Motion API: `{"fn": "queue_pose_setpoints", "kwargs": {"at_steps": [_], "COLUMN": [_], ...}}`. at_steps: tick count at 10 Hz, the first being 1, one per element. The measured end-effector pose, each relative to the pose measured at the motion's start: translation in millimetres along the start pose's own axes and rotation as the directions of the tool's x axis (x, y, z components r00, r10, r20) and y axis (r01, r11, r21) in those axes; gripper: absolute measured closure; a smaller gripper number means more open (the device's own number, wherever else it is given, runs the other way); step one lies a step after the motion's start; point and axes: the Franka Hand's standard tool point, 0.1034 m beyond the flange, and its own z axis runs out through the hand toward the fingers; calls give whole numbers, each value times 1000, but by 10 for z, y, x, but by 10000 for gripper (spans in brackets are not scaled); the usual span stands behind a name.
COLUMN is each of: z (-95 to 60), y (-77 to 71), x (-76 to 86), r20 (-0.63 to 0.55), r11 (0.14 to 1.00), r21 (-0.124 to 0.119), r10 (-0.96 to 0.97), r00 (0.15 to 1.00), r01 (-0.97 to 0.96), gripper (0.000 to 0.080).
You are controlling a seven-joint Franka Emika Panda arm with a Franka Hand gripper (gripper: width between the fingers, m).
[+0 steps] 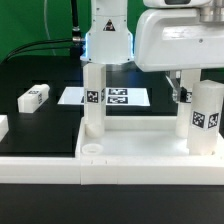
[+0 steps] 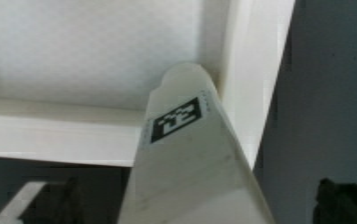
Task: Assemble desk
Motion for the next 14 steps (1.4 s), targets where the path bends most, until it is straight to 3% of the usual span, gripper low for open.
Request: {"fn": "queue_pose_setpoints", "kwargs": {"at_steps": [4, 6, 7, 8, 10, 14], "z": [6, 11, 10, 11, 11, 15], "y": [3, 7, 9, 9, 9, 3], "x": [-39, -41, -40, -39, -39, -36], "r20": [24, 25, 24, 24, 24, 20], "r11": [979, 980, 980, 983, 988, 991], "r21": [-1, -1, -1, -1, -2, -5], "r10": [-204, -198, -198, -185, -153, 133], "r00": [979, 980, 980, 982, 988, 991], "r01": [204, 198, 198, 185, 153, -133], "gripper": [151, 414, 414, 513, 513, 513]}}
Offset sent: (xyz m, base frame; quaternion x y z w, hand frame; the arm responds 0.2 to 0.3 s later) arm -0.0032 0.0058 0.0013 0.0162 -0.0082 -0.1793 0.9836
